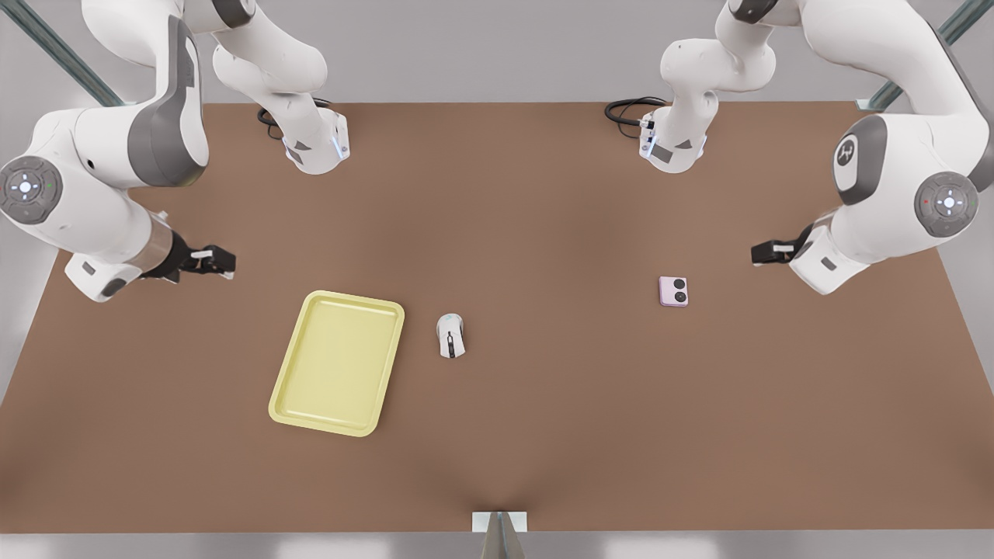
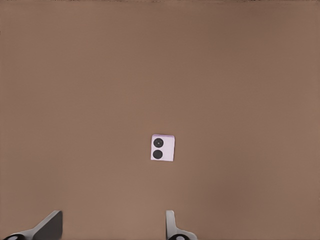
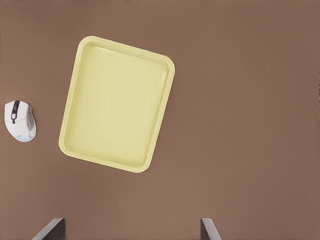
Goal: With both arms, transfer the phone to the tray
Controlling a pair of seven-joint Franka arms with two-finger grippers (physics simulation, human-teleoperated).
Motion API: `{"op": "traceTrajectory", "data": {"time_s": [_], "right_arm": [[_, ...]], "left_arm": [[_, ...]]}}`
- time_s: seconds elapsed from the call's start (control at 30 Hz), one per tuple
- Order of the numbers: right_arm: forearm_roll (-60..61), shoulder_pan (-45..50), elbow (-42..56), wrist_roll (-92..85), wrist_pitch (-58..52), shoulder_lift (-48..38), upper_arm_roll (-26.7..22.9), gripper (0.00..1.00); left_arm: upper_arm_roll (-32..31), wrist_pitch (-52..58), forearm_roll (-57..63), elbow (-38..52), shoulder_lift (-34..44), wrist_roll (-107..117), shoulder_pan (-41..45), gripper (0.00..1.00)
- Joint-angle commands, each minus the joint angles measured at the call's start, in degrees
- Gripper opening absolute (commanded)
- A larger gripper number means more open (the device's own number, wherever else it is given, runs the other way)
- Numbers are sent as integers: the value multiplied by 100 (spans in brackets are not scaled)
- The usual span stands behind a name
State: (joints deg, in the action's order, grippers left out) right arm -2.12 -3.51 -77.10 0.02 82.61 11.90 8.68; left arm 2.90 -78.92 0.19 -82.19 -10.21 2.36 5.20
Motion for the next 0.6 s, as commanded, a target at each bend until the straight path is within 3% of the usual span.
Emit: {"op": "traceTrajectory", "data": {"time_s": [0.0,0.03,0.07,0.17,0.23,0.37,0.57], "right_arm": [[1,8,2,-46,449,-4,2,100],[1,-1,2,-46,449,-4,2,100],[1,-1,2,-46,449,-4,2,100],[1,-1,2,-46,458,-4,2,100],[1,-1,2,-46,458,-4,2,100],[1,-1,2,-46,458,-4,2,100],[1,-1,2,-54,458,-4,2,100]], "left_arm": [[0,-291,8,-77,1,414,-1,100],[-8,-309,8,-156,-16,423,8,100],[-8,-624,-19,-788,-25,423,8,100],[-44,-3480,-63,-3416,28,502,96,100],[-35,-4808,-63,-4173,-95,502,87,100],[-44,-6039,-71,-4753,-403,432,96,100],[-105,-5995,-247,-4903,-588,-227,166,100]]}}
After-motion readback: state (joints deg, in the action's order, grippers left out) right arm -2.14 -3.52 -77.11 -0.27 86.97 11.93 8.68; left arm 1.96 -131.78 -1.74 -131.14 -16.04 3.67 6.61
